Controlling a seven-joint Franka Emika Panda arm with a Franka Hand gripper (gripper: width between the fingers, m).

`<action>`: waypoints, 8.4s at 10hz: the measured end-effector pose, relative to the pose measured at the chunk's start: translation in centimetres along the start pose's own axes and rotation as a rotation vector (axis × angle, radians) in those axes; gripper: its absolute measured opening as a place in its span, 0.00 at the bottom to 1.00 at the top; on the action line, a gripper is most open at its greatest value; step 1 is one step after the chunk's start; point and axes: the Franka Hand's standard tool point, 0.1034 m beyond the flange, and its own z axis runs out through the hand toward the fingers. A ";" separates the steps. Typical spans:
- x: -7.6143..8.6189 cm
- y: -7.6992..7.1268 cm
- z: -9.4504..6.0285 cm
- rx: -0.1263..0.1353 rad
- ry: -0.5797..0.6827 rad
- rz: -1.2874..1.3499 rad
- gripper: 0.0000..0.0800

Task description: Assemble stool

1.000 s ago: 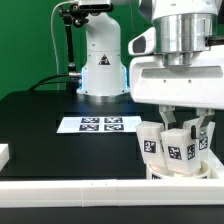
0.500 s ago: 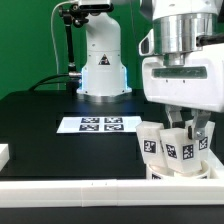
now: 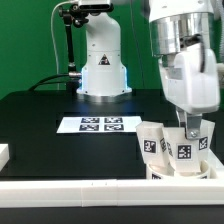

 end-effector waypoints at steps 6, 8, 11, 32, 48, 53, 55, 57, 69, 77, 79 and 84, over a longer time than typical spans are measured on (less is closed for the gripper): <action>-0.2 -0.3 0.0 0.021 -0.056 0.421 0.43; -0.3 -0.3 0.0 0.022 -0.056 0.409 0.71; -0.1 -1.0 -1.8 0.002 -0.071 0.255 0.79; 1.4 -2.1 -2.5 -0.116 0.009 -1.609 0.81; 0.6 -0.6 -1.2 -0.180 -0.060 -2.404 0.81; 1.3 -0.2 -0.1 -0.197 -0.071 -2.392 0.81; 1.3 0.0 0.4 -0.197 -0.068 -2.376 0.68; 1.3 0.1 0.5 -0.199 -0.069 -2.374 0.47; 2.5 -0.3 0.5 -0.144 -0.039 -1.482 0.43; 2.8 -0.5 0.6 -0.164 0.015 -1.012 0.43; 2.7 -0.5 0.6 -0.136 0.019 -0.839 0.43; 2.0 -0.4 0.8 -0.077 0.034 -0.448 0.43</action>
Offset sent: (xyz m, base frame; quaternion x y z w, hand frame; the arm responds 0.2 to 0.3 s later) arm 0.0073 0.0024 0.0019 0.0032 -0.0262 0.2500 0.9679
